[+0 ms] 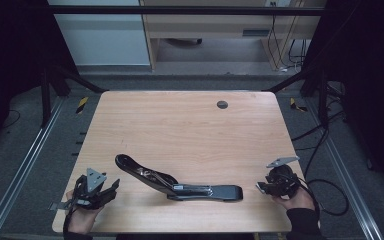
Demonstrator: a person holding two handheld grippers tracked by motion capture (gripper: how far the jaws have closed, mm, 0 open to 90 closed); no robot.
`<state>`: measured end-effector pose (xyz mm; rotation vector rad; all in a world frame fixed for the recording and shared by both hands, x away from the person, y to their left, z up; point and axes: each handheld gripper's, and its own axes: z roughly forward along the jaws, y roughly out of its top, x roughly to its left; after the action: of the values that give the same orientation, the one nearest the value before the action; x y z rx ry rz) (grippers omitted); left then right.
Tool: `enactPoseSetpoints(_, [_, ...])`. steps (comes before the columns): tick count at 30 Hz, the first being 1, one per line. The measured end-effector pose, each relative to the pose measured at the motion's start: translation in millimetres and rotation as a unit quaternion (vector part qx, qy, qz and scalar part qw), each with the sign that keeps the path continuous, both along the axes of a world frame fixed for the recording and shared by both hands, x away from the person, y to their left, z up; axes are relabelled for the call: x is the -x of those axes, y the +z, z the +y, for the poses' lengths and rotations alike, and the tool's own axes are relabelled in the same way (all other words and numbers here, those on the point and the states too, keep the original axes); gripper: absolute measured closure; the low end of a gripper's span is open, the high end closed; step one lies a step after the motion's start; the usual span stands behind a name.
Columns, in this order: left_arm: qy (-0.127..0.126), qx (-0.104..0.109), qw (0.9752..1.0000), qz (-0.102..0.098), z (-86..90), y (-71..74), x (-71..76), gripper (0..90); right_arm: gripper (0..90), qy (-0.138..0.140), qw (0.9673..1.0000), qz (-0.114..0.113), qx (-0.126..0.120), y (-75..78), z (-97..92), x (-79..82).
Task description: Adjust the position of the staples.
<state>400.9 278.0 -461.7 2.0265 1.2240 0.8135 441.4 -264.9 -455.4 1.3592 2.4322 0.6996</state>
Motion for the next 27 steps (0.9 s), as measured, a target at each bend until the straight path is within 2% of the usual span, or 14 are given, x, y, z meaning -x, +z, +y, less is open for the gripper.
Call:
enactPoseSetpoints(2, [0.000,0.000,1.0000,0.001,0.1,-0.3,-0.1,46.4,54.6,0.000,1.0000,0.008,0.003,1.0,1.5,-0.6])
enactPoseSetpoints(5, [0.000,-0.002,1.0000,0.001,0.5,-0.4,-0.3,46.4,55.2,0.000,0.9998,0.014,0.012,1.5,2.9,-2.6])
enactPoseSetpoints(8, [-0.001,-0.001,1.0000,0.001,0.4,-0.4,-0.3,46.4,55.7,0.001,0.9997,0.010,0.023,1.6,4.4,-4.8])
enactPoseSetpoints(10, [-0.001,-0.001,1.0000,0.001,0.2,-0.4,-0.3,46.4,56.3,0.003,0.9996,0.017,0.023,2.6,6.7,-5.7])
enactPoseSetpoints(13, [-0.001,-0.001,1.0000,0.002,-0.1,-0.7,-0.5,46.4,59.4,0.003,0.9994,0.023,0.027,2.9,10.3,-6.5])
enactPoseSetpoints(15, [-0.001,-0.002,1.0000,0.002,-0.2,-0.7,-0.5,46.4,61.8,0.017,0.9992,0.023,0.029,1.8,10.8,-7.8])
enactPoseSetpoints(17, [-0.001,-0.002,1.0000,0.002,0.2,-0.6,-0.5,46.4,63.7,0.019,0.9989,0.030,0.030,0.6,12.3,-8.8])
enactPoseSetpoints(21, [-0.002,-0.002,1.0000,0.003,0.3,-0.8,-0.6,46.5,66.4,0.016,0.9984,0.045,0.031,-2.1,13.1,-10.5])
enactPoseSetpoints(27, [-0.002,-0.004,1.0000,0.003,0.0,-0.9,-0.6,46.5,69.9,0.017,0.9980,0.049,0.036,-4.3,12.6,-11.3])
